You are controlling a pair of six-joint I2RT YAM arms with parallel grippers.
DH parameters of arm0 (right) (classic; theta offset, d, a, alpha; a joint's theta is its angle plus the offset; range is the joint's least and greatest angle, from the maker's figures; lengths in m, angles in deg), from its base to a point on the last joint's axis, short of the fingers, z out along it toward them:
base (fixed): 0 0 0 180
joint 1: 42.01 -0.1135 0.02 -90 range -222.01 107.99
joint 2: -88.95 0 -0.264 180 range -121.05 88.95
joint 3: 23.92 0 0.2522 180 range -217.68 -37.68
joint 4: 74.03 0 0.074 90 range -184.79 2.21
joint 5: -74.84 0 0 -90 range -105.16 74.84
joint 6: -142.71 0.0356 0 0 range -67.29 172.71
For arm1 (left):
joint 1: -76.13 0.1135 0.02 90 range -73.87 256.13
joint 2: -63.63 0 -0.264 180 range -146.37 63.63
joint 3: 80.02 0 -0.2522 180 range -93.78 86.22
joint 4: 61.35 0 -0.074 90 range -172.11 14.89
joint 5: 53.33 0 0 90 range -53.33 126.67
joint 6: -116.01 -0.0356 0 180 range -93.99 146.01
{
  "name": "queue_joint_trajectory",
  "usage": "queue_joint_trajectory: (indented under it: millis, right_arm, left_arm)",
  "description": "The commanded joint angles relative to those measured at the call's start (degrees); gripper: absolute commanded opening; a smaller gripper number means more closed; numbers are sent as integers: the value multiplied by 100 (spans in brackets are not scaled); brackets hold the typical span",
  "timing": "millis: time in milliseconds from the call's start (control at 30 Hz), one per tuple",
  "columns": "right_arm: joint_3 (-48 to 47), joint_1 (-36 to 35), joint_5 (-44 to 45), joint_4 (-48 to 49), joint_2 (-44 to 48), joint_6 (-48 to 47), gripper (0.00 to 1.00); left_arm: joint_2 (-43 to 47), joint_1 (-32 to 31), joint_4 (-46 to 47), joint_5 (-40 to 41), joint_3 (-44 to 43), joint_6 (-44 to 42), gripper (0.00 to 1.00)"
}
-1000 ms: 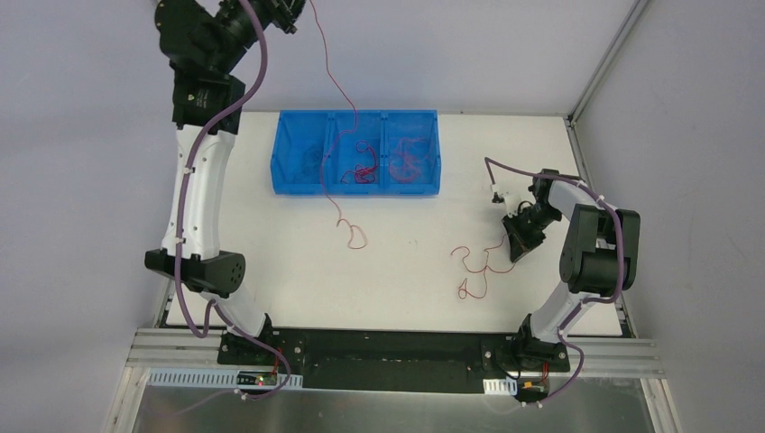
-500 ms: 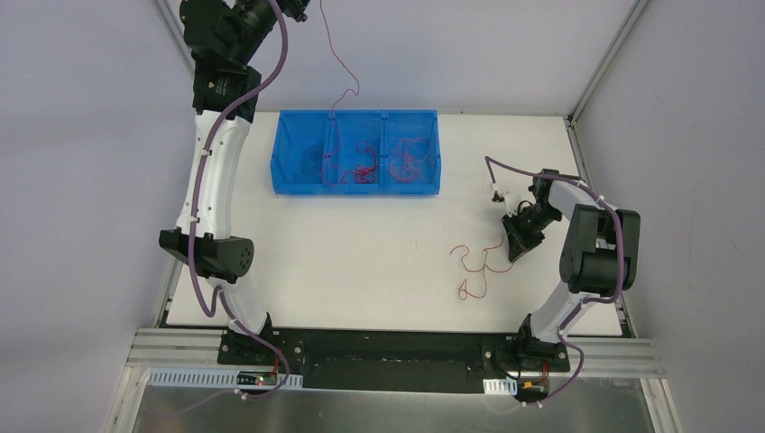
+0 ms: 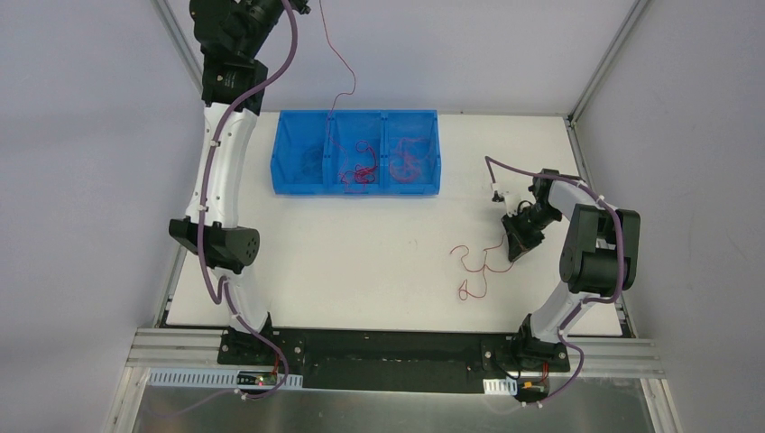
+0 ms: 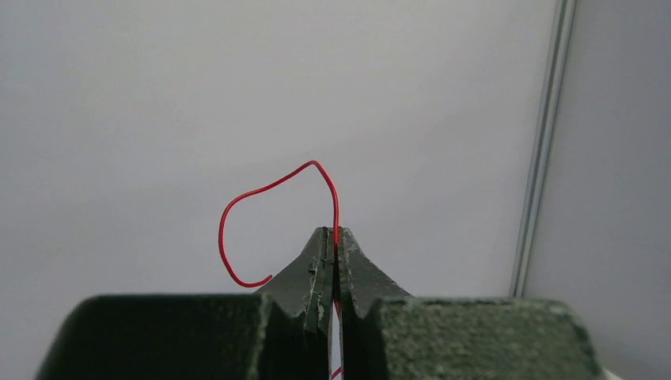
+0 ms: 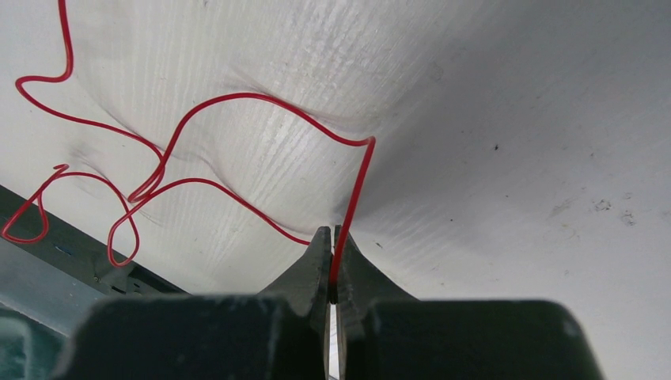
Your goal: Untangle the cables
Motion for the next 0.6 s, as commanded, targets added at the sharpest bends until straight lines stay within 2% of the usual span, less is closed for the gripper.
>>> queue_joint_trajectory:
  millis: [0,133,300,467,567]
  right_arm:
    - [-38,29,-154,-95,-77,27,0]
    - [-24,33,-150,-83,-122,42,0]
    - [-12,33,-121,-84,-150,32,0]
    - [-102,34,-132,-94,-238,97,0]
    - [-102,33,-143,-82,-247,117,0]
  left_arm:
    - [-482,-5,427,317,-606,-267,0]
    - [-810,-14,664,727,-1055,-399,0]
    - [-862,-23,856,958,-1026,-568,0]
    - [-880,-24,936,923,-852,-614,0]
    - [-856,-23,753,780,-757,-276,0]
